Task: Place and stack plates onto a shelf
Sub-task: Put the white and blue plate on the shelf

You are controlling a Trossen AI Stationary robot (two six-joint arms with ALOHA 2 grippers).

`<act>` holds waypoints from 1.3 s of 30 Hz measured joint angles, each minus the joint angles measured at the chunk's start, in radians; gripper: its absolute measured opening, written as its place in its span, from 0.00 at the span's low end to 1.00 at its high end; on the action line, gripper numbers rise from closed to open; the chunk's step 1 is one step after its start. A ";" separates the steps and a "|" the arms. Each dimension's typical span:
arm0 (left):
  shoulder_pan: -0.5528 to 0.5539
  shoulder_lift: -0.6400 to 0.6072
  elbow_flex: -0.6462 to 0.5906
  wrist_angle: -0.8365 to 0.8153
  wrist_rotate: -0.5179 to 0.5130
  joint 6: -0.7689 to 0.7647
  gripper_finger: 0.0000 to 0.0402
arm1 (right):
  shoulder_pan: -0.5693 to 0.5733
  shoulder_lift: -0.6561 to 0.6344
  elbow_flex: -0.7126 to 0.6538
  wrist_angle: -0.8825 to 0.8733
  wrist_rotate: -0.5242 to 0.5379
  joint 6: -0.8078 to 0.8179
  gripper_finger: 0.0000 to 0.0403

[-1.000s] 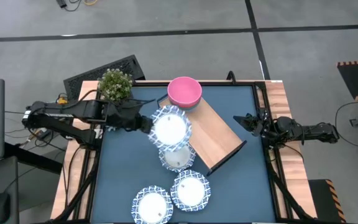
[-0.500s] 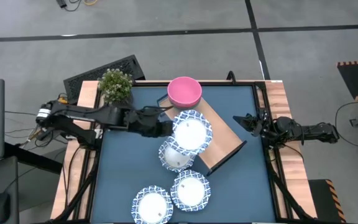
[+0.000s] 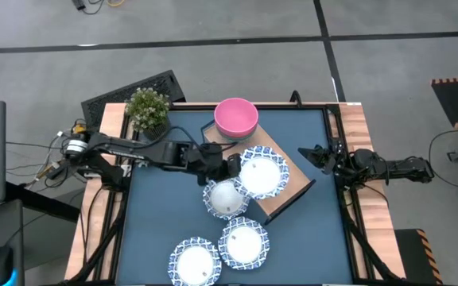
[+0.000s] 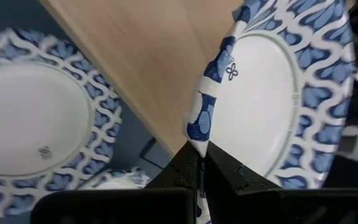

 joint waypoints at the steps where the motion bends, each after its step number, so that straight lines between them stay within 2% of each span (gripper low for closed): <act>1: 0.001 0.003 0.000 0.006 0.000 -0.019 0.00 | 0.000 0.000 0.000 0.000 0.000 0.000 0.14; 9: 0.001 0.018 0.002 0.011 -0.064 -0.142 0.00 | 0.000 0.000 0.000 0.007 -0.001 0.000 0.14; 16: -0.004 0.029 0.002 0.068 -0.086 -0.121 0.00 | 0.000 0.000 0.000 0.007 -0.001 0.000 0.14; 21: -0.007 0.065 0.003 0.186 -0.016 -0.086 0.00 | 0.000 0.000 0.000 0.007 -0.002 0.000 0.14; 26: -0.006 0.100 0.000 0.194 0.049 -0.086 0.01 | 0.000 0.000 0.000 0.009 -0.005 0.003 0.14; 30: -0.006 0.101 0.002 0.211 0.033 -0.070 0.07 | 0.000 0.000 0.000 0.006 -0.006 0.007 0.14; 39: 0.001 0.099 0.001 0.214 0.006 -0.036 0.27 | 0.000 0.000 0.000 0.005 -0.005 0.001 0.14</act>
